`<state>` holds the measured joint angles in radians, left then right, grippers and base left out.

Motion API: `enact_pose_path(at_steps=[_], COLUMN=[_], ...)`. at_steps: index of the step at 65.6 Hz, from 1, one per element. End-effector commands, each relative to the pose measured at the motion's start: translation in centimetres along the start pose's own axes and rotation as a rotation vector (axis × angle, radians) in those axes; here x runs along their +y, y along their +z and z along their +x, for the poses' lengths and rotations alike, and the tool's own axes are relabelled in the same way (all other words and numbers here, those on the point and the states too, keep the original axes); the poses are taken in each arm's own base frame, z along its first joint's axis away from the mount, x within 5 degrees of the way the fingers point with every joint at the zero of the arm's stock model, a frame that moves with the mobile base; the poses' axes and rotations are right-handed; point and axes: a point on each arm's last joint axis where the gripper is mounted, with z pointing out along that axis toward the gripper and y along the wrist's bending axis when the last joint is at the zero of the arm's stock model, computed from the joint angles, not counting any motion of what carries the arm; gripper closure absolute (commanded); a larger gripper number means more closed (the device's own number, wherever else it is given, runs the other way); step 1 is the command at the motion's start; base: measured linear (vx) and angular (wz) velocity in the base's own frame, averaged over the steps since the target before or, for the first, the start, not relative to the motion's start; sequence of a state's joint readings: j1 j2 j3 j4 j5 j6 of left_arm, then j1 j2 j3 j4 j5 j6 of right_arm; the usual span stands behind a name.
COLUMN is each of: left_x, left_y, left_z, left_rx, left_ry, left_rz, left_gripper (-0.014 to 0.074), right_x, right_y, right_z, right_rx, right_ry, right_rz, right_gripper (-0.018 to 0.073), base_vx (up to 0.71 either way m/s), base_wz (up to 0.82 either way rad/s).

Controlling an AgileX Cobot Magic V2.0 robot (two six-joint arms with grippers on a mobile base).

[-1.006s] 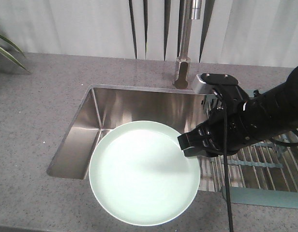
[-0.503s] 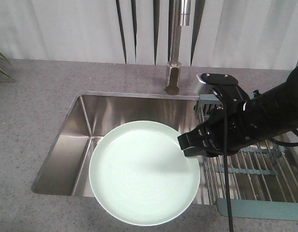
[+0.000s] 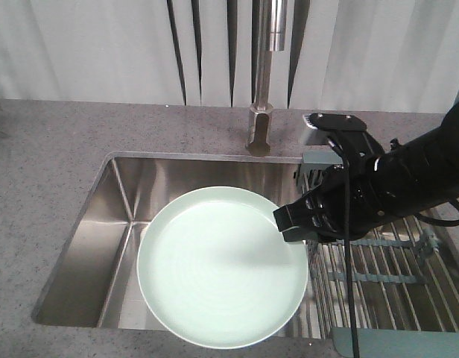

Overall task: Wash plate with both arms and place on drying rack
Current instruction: 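Carry the plate with the right gripper over the steel sink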

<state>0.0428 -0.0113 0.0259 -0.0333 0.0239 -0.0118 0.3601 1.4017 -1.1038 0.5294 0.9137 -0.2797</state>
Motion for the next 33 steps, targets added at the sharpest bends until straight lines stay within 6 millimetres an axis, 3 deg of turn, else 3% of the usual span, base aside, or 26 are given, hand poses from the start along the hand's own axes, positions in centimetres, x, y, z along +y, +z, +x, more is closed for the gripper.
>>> enact_pose_path(at_steps=[1, 33], left_x=[-0.05, -0.05], left_y=[-0.27, -0.27], left_z=[-1.73, -1.73], left_rx=[-0.115, -0.115], left_ry=[-0.015, -0.015], left_rz=[0.002, 0.002], left_gripper=[0.0603, 0.0603], right_x=[0.81, 0.81], right_y=[-1.60, -1.60], right_z=[-0.79, -0.79], right_rx=[-0.091, -0.091], right_ry=[-0.010, -0.010], right_rz=[-0.019, -0.019], right_gripper=[0.0561, 0.0561], base_vx=[0.06, 0.05], base_wz=[-0.03, -0.05])
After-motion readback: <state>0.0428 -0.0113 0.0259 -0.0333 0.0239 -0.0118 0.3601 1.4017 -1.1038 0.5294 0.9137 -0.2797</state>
